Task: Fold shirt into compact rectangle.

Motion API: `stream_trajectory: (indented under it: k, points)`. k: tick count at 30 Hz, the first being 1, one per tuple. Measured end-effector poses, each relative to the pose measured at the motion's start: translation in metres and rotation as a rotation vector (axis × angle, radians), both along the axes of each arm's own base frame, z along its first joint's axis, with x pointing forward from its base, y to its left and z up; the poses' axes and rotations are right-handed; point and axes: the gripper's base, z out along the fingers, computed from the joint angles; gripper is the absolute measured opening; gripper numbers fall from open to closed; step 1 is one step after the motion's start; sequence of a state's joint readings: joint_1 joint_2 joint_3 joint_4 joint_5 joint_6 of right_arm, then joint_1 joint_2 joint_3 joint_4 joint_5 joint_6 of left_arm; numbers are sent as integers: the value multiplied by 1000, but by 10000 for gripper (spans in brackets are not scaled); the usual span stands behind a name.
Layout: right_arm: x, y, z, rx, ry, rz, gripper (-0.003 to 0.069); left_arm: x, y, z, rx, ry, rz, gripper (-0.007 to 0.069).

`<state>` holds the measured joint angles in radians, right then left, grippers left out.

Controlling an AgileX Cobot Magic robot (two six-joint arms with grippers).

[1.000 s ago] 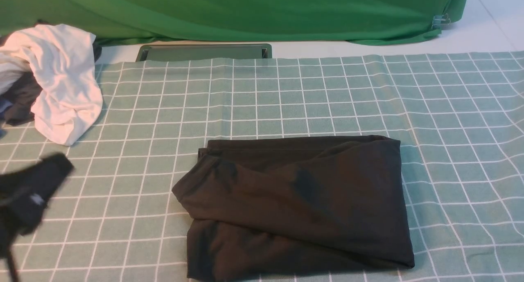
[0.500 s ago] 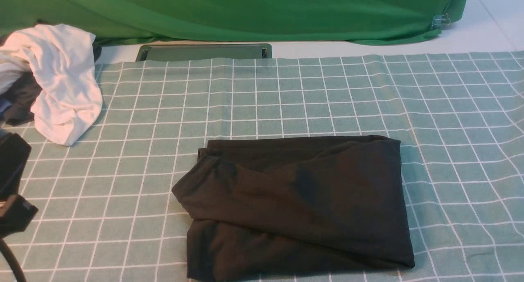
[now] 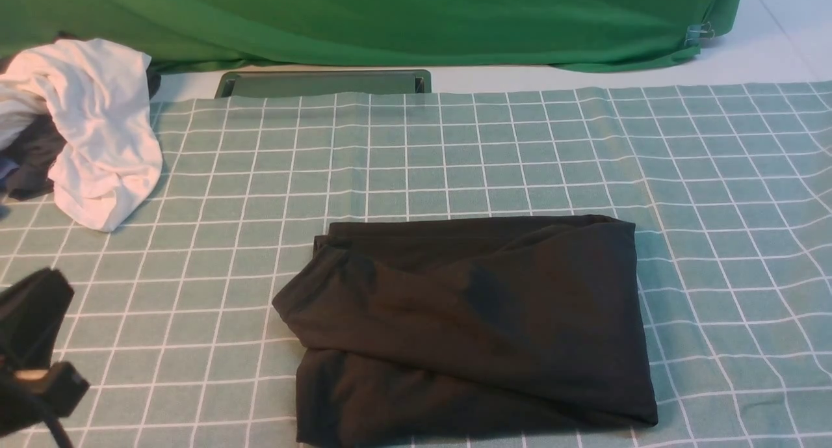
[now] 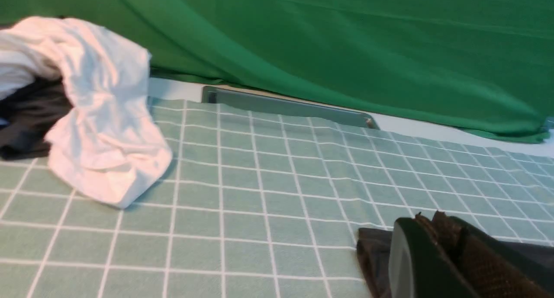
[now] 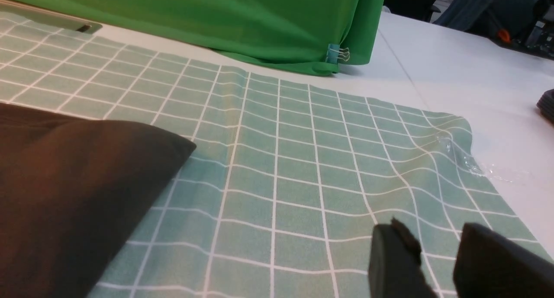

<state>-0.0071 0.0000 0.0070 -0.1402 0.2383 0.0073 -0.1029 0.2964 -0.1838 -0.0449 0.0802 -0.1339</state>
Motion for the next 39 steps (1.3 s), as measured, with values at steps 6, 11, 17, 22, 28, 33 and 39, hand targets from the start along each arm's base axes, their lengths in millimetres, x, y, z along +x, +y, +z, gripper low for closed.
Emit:
stream_trajectory:
  k: [6, 11, 17, 22, 28, 33, 39]
  points:
    - [0, 0, 0, -2, 0, 0, 238, -14, 6, -39, -74, -7, 69, 17]
    - [0, 0, 0, -7, 0, 1, 238, -24, 10, -50, -73, -34, 125, 17]
    - [0, 0, 0, -7, 0, 1, 239, -26, 13, -54, -61, 7, 178, 17]
    - [0, 0, 0, -7, 1, 1, 239, -27, 13, -59, -61, 56, 182, 17]
    - [0, 0, 0, -7, 1, 1, 241, -27, 11, -59, -58, 63, 156, 17]
    - [0, 0, 0, -7, 1, 1, 242, -27, 11, -59, -57, 63, 142, 17]
    - [0, 0, 0, -7, 1, 1, 240, -27, 12, -59, -59, 62, 168, 17]
